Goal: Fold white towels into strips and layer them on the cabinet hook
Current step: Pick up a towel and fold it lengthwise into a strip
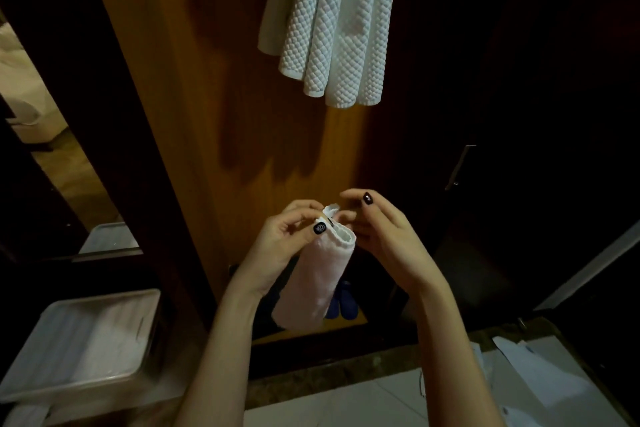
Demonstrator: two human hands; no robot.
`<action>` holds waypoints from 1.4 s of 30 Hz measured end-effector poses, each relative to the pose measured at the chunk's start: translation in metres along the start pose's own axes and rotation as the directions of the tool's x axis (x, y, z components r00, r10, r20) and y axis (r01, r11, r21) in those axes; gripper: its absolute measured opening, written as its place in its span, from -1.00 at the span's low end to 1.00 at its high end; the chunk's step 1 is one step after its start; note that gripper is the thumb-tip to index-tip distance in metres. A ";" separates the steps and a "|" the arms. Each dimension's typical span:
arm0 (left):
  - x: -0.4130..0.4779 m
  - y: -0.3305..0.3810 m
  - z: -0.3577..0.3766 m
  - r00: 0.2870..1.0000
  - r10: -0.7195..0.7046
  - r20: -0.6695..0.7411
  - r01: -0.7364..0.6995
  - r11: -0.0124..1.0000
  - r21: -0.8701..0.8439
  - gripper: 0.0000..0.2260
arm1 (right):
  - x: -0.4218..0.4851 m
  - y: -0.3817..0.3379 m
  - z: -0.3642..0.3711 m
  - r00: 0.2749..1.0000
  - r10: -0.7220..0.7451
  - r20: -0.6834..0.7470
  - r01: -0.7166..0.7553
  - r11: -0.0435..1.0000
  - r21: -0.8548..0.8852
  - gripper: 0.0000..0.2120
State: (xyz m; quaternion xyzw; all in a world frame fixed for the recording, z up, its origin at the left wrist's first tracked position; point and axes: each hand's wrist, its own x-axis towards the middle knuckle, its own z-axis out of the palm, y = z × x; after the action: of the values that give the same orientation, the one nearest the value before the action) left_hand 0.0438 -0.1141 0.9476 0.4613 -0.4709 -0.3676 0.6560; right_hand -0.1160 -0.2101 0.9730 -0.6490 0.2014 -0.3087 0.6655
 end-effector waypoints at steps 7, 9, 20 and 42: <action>0.002 -0.007 0.002 0.995 0.005 -0.096 -0.010 0.999 -0.044 -0.93 | -0.006 0.003 0.004 0.994 -0.034 -0.099 0.031 0.999 -0.034 -0.56; 0.003 -0.006 -0.001 0.993 0.026 -0.118 -0.031 0.999 -0.041 -0.91 | -0.010 0.004 0.000 0.994 -0.060 -0.095 0.047 0.990 -0.136 -0.67; 0.005 -0.004 0.001 0.989 0.064 -0.130 -0.047 0.990 0.135 -0.92 | -0.005 0.002 0.007 0.999 -0.031 -0.028 0.004 0.741 -0.671 -0.96; 0.016 -0.011 -0.009 0.997 0.034 -0.072 -0.008 0.942 0.335 -0.83 | 0.000 0.016 0.017 0.866 -0.432 -0.253 0.140 0.695 -0.705 -0.84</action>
State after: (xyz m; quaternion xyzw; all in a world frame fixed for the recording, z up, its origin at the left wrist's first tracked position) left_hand 0.0566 -0.1294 0.9399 0.5746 -0.5057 -0.2572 0.5898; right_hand -0.1019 -0.1979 0.9591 -0.7888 0.3234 -0.4440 0.2759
